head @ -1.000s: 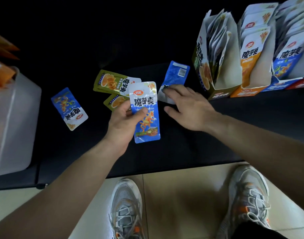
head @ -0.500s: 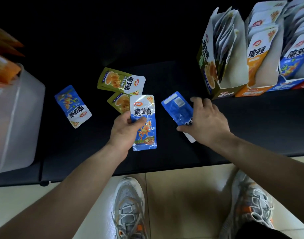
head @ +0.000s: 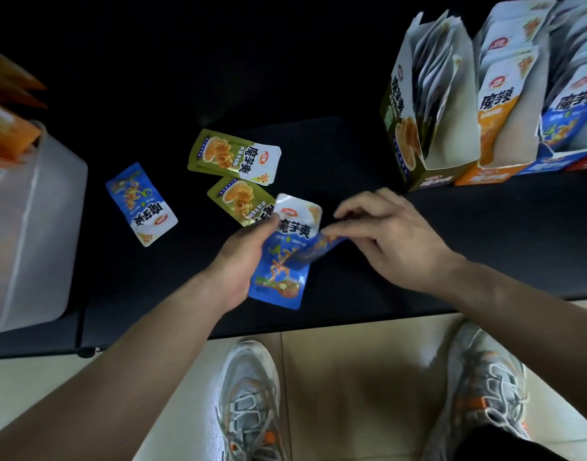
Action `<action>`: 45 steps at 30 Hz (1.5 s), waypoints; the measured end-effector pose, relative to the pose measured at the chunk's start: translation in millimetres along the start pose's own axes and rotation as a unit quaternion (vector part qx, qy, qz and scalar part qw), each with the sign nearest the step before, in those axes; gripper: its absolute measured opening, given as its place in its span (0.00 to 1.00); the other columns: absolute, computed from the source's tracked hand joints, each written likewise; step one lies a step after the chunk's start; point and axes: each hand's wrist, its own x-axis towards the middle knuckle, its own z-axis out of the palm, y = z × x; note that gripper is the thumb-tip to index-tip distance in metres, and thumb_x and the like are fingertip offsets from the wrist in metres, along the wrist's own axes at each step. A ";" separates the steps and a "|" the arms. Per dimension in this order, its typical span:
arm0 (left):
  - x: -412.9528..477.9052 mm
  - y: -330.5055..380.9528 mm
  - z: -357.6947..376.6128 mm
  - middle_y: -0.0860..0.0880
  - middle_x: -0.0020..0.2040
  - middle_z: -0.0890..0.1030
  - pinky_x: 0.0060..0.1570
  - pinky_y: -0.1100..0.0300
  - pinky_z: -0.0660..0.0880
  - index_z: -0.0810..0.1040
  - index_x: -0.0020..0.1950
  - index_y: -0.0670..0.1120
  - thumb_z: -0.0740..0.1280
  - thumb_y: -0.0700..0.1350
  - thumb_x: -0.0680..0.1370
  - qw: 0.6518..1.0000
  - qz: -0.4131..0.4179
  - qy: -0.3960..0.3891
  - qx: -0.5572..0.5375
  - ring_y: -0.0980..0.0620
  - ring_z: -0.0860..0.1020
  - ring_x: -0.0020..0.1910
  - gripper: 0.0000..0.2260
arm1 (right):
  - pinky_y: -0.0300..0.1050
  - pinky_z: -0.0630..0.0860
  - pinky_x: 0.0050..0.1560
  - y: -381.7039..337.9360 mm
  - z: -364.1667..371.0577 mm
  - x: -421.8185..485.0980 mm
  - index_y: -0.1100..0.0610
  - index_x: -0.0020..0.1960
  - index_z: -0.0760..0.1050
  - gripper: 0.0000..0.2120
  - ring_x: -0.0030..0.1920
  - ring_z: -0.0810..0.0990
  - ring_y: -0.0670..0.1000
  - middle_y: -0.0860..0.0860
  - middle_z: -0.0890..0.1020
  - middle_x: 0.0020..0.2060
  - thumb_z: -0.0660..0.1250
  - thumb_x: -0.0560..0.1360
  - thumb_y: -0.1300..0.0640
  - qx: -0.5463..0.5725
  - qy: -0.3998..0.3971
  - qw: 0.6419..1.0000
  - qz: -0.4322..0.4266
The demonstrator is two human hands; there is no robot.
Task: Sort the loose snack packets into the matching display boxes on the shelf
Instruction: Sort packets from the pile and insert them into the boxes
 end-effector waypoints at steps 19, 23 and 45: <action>-9.8 -16.8 15.3 0.44 0.54 0.86 0.53 0.52 0.82 0.79 0.62 0.44 0.68 0.32 0.78 0.991 0.076 -0.061 0.089 0.45 0.84 0.53 0.15 | 0.29 0.71 0.30 -40.1 21.9 16.3 0.49 0.61 0.69 0.21 0.33 0.78 0.35 0.45 0.82 0.36 0.75 0.74 0.52 0.263 -0.011 0.902 0.343; -5.9 -10.3 -6.7 0.50 0.51 0.86 0.46 0.60 0.81 0.78 0.59 0.49 0.72 0.41 0.78 0.967 0.142 0.027 0.209 0.54 0.85 0.48 0.11 | 0.36 0.75 0.34 -47.1 21.7 19.8 0.45 0.60 0.67 0.20 0.37 0.80 0.40 0.45 0.82 0.41 0.72 0.74 0.43 0.238 -0.054 0.900 0.362; -29.3 -41.2 -75.6 0.63 0.74 0.68 0.73 0.67 0.57 0.78 0.65 0.48 0.60 0.59 0.68 0.746 0.283 0.034 0.602 0.60 0.57 0.77 0.29 | 0.47 0.69 0.66 -49.6 32.0 42.7 0.46 0.74 0.66 0.24 0.67 0.66 0.48 0.44 0.66 0.71 0.64 0.79 0.53 0.061 -0.125 0.986 0.088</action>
